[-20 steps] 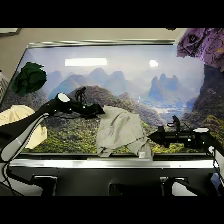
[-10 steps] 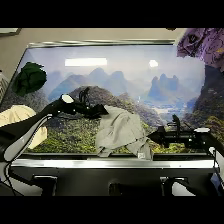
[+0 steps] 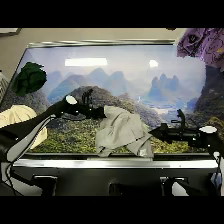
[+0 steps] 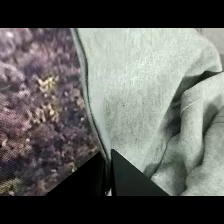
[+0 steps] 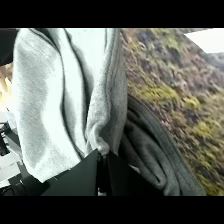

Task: Fold the clothes and pants, and hang the long-sleeved shirts on hangers.

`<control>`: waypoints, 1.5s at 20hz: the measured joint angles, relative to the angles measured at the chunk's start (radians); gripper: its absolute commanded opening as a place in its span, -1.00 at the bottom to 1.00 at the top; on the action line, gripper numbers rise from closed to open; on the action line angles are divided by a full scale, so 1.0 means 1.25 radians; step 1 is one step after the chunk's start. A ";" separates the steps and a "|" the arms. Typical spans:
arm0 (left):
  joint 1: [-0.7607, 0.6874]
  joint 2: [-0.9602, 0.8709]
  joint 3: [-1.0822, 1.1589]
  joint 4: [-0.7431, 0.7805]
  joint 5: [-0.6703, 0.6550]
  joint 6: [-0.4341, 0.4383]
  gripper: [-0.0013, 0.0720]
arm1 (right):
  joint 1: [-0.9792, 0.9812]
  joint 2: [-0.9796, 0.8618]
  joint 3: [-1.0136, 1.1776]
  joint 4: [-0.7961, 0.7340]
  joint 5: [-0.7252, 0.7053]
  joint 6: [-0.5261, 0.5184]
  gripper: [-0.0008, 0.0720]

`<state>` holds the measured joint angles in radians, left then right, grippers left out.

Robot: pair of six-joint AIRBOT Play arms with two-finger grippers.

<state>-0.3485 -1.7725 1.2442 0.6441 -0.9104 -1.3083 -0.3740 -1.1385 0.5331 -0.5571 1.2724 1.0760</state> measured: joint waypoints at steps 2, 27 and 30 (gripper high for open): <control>0.017 0.007 0.048 0.013 -0.012 -0.008 -0.93 | 0.000 0.020 0.053 0.000 0.006 -0.002 -0.89; 0.167 0.604 0.604 0.435 -0.080 -0.151 -0.93 | -0.001 0.209 1.181 -0.040 -0.036 0.285 -0.88; 0.164 0.549 0.596 0.433 -0.061 -0.154 -0.92 | -0.001 0.119 1.182 -0.045 -0.044 0.316 -0.88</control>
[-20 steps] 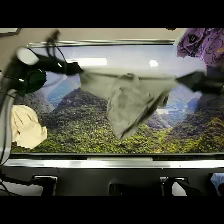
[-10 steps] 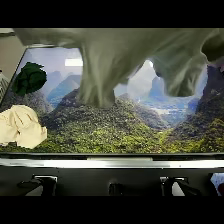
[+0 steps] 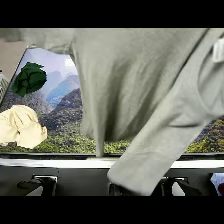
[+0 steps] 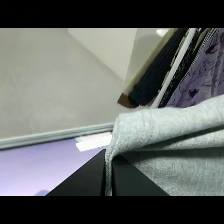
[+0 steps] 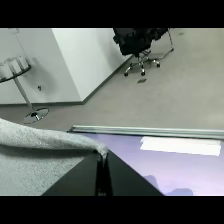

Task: Fold the clothes and pants, and hang the long-sleeved shirts on hangers.

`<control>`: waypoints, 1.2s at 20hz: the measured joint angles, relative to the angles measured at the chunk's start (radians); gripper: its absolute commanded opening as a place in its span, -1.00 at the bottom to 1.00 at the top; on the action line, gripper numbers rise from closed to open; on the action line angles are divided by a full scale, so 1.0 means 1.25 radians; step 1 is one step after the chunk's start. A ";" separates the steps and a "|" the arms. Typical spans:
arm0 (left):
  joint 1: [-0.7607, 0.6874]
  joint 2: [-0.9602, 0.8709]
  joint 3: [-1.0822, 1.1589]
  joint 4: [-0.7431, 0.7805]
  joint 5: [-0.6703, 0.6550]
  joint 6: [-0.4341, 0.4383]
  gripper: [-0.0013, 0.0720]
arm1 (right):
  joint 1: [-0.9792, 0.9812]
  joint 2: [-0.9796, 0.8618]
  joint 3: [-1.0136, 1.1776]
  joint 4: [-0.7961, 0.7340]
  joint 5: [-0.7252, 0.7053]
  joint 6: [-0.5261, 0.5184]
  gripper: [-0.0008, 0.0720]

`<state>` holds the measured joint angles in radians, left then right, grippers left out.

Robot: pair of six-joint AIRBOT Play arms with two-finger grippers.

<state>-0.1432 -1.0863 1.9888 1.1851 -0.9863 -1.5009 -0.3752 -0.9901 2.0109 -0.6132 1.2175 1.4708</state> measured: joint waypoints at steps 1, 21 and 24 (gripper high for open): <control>0.000 -0.031 -0.002 0.000 0.005 0.000 -0.92 | 0.001 -0.042 0.001 0.000 0.006 0.007 -0.88; -0.002 -0.728 -0.005 -0.079 0.042 -0.042 -0.92 | 0.353 -0.805 0.001 -0.343 -0.025 0.048 0.34; 0.000 -0.736 0.000 -0.084 0.019 -0.044 -0.92 | 0.309 -0.765 0.001 -0.335 0.063 -0.010 0.36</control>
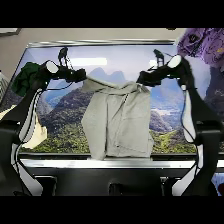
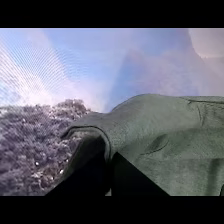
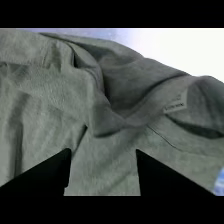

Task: Fold the clothes and pants, and hang the long-sleeved shirts on hangers.

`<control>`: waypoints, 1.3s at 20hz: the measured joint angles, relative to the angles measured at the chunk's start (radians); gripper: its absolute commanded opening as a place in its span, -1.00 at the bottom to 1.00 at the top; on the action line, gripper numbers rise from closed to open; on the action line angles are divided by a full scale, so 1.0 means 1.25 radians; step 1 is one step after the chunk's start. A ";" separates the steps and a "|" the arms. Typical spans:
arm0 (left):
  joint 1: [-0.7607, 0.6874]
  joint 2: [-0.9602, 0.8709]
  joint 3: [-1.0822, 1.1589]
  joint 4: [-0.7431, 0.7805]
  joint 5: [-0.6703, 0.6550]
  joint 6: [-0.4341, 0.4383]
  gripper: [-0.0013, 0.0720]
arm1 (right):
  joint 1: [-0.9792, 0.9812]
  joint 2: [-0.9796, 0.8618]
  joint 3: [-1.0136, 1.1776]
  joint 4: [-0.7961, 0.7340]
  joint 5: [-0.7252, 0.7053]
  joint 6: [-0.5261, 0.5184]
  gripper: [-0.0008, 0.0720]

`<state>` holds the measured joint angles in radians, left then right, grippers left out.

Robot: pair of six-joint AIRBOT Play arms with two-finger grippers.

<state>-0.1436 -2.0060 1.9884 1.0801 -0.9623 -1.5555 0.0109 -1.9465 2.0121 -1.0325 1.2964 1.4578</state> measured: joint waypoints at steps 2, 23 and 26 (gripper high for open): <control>0.001 -0.002 0.005 -0.002 -0.010 0.000 -0.92 | -0.063 0.038 -0.009 0.021 0.053 -0.033 0.36; 0.005 -0.005 0.011 -0.006 -0.075 -0.001 -0.92 | -0.191 0.198 -0.690 0.205 -0.073 -0.185 0.50; 0.005 -0.005 0.011 -0.006 -0.075 -0.001 -0.92 | -0.151 0.197 -0.695 0.200 -0.125 -0.182 -0.32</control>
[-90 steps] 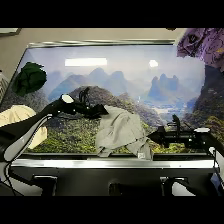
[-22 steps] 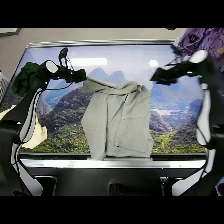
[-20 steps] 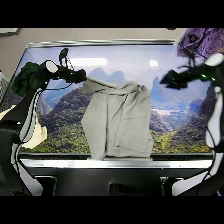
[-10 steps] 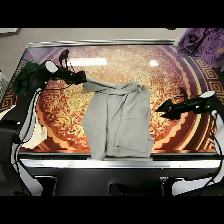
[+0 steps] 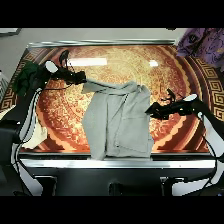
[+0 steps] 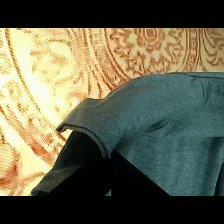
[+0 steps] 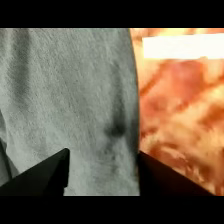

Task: Fold the clothes and pants, and hang the long-sleeved shirts on hangers.

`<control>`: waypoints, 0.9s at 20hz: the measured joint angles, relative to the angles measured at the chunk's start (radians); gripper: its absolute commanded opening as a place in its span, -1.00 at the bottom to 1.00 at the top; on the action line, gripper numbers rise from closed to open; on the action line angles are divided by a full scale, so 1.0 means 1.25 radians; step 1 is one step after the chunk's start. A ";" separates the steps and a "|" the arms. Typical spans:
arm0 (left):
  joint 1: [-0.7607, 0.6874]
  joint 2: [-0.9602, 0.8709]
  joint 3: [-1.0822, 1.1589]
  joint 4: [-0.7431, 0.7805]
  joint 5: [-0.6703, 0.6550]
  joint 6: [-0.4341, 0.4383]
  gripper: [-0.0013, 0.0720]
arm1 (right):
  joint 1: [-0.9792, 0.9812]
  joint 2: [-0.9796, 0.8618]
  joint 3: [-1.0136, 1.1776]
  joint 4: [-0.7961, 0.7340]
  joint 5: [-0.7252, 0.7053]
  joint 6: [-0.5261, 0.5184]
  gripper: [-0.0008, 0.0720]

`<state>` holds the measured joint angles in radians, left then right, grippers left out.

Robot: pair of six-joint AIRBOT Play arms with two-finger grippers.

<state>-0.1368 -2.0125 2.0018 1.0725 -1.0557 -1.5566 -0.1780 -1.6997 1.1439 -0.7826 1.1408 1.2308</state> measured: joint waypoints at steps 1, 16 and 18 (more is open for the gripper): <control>0.000 0.000 0.000 0.000 0.000 0.000 -0.92 | 0.010 -0.001 -0.002 -0.006 -0.009 0.000 -0.70; 0.131 0.356 0.063 0.000 0.093 0.001 -0.92 | -0.027 0.269 0.656 -0.056 0.029 0.098 -0.88; 0.158 0.465 0.063 0.000 0.099 0.004 -0.92 | -0.028 0.357 0.727 -0.104 0.027 0.123 -0.88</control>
<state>0.0608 -1.4311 2.0804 1.0729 -0.9321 -1.5513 -0.2134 -1.2537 2.0529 -0.9131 1.1748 1.3842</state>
